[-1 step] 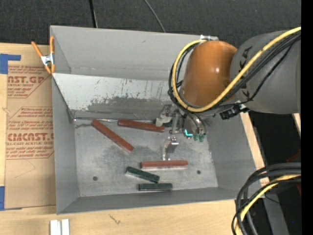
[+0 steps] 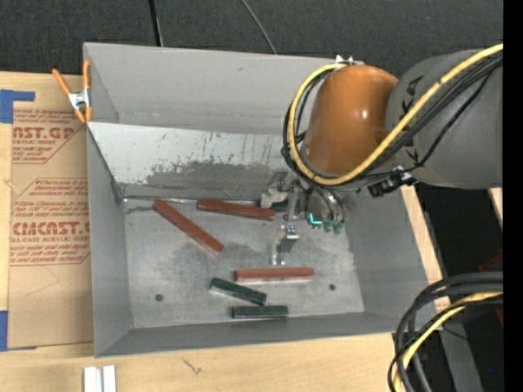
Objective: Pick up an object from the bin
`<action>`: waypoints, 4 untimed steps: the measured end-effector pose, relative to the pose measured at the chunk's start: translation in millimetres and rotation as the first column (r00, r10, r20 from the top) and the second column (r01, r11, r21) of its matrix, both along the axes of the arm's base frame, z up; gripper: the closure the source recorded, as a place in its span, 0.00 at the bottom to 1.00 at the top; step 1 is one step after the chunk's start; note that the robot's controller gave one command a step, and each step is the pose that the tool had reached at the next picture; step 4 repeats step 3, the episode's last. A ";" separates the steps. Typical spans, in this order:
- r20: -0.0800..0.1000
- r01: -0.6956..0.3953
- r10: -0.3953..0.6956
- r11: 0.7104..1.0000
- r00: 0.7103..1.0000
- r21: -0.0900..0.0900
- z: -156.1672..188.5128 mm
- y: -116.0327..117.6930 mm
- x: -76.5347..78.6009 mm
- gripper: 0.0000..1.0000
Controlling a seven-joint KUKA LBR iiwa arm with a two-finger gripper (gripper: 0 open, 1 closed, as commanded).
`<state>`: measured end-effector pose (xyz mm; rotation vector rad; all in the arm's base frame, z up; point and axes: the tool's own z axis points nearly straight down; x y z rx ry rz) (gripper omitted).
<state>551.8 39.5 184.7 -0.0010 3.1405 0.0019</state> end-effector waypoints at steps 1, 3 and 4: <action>0.013 -0.155 0.155 0.988 0.988 -0.001 -107.4 -10.5 -44.4 1.00; 0.001 -0.136 0.136 0.991 0.991 -0.001 25.7 -16.1 -44.5 1.00; 0.001 -0.136 0.136 0.991 0.991 -0.001 25.7 -16.1 -44.5 1.00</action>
Offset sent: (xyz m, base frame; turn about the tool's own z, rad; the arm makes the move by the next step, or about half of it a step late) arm 0.0000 0.0000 0.0000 0.0000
